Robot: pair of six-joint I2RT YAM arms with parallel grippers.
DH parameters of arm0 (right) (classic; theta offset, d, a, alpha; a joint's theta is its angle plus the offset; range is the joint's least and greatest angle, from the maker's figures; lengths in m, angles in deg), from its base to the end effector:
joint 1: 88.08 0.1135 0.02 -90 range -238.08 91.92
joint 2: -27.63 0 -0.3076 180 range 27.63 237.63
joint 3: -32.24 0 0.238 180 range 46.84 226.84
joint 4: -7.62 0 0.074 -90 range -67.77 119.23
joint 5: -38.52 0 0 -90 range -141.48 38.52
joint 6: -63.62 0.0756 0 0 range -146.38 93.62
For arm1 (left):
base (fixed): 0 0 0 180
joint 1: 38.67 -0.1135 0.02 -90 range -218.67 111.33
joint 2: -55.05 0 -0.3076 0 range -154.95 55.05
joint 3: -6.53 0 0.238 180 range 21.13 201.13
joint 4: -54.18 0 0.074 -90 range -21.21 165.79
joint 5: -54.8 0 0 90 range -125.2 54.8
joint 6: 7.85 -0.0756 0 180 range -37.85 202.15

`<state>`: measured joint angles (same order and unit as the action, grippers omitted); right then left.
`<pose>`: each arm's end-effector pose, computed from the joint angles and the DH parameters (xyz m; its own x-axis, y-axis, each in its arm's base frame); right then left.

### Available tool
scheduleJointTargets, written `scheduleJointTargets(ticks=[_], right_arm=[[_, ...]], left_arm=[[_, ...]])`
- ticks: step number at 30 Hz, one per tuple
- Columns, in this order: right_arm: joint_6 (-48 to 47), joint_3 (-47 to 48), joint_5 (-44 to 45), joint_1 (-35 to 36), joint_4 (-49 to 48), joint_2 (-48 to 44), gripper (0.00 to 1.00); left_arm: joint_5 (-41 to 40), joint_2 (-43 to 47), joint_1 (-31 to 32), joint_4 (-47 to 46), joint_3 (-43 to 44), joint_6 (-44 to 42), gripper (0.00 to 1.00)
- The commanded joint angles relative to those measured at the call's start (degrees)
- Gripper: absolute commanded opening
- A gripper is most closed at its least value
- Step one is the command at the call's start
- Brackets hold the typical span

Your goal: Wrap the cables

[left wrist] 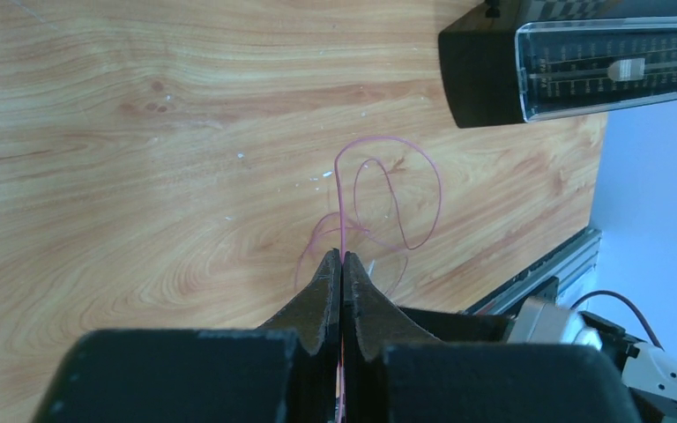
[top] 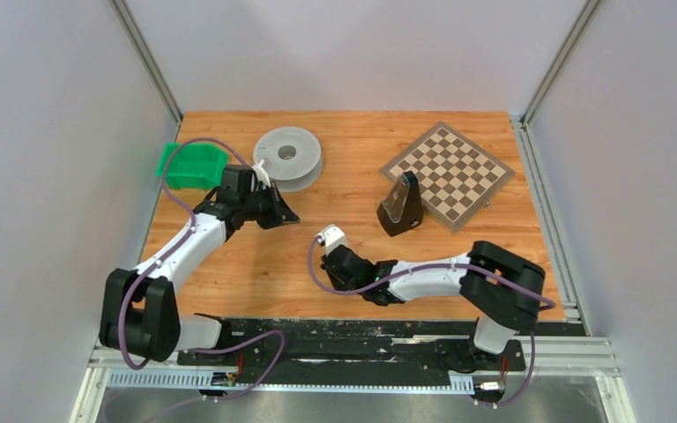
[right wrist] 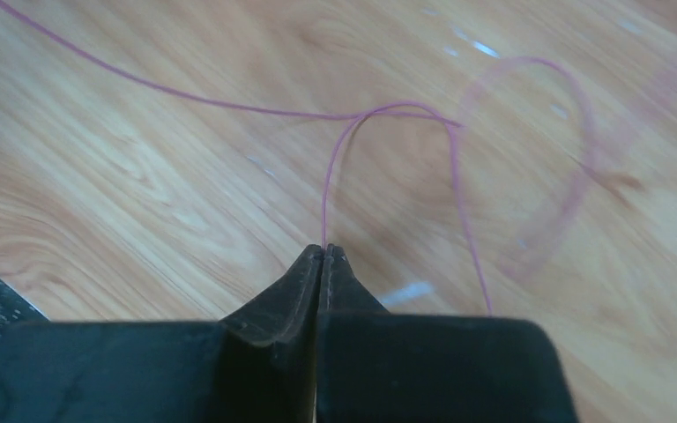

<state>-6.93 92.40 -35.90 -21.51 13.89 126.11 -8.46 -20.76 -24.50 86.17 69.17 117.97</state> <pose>0.1604 0.3192 0.1671 -0.5322 -0.4214 -0.7343 -0.6687 0.7411 0.0593 0.2594 -0.1006 0.2571 -0.8654 -0.3205 -0.3850 0.0243 0.7407 -0.6714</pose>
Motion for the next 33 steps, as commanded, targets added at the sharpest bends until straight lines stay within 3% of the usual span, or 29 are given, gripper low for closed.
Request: scheduleJointTargets(ticks=[1,6,9,13,18,22,27,33], right_arm=[[8.96,-1.31,11.45,-1.2,17.83,-12.32,0.0],[9.34,-3.89,11.75,-1.22,26.17,-34.27,0.0],[8.33,-5.23,13.04,-1.26,27.62,-47.37,0.0],[4.01,-5.31,14.09,-1.31,26.7,-60.49,0.0],[-0.99,-1.33,13.91,-1.34,29.03,-64.74,0.0],[-4.65,2.44,10.45,-1.43,30.79,-62.94,0.0],[-8.55,9.32,0.6,-1.82,33.46,-57.92,0.0],[-12.63,14.55,-13.06,-2.38,34.51,-53.98,0.0]], left_arm=[[-2.48,5.8,0.21,-0.52,1.86,-1.4,0.01],[-6.93,4.31,0.85,4.3,5.0,-4.18,0.03],[-13.41,3.56,5.24,4.56,6.2,-5.17,0.08],[-17.79,-0.13,10.87,7.33,11.31,-6.65,0.34],[-21.5,0.15,14.5,11.07,18.67,-10.95,0.47],[-14.76,7.49,15.41,6.99,19.67,-18.69,0.48],[1.47,19.2,15.71,-1.67,13.75,-39.0,0.52],[16.57,26.1,15.87,-1.94,10.51,-52.87,0.54]])
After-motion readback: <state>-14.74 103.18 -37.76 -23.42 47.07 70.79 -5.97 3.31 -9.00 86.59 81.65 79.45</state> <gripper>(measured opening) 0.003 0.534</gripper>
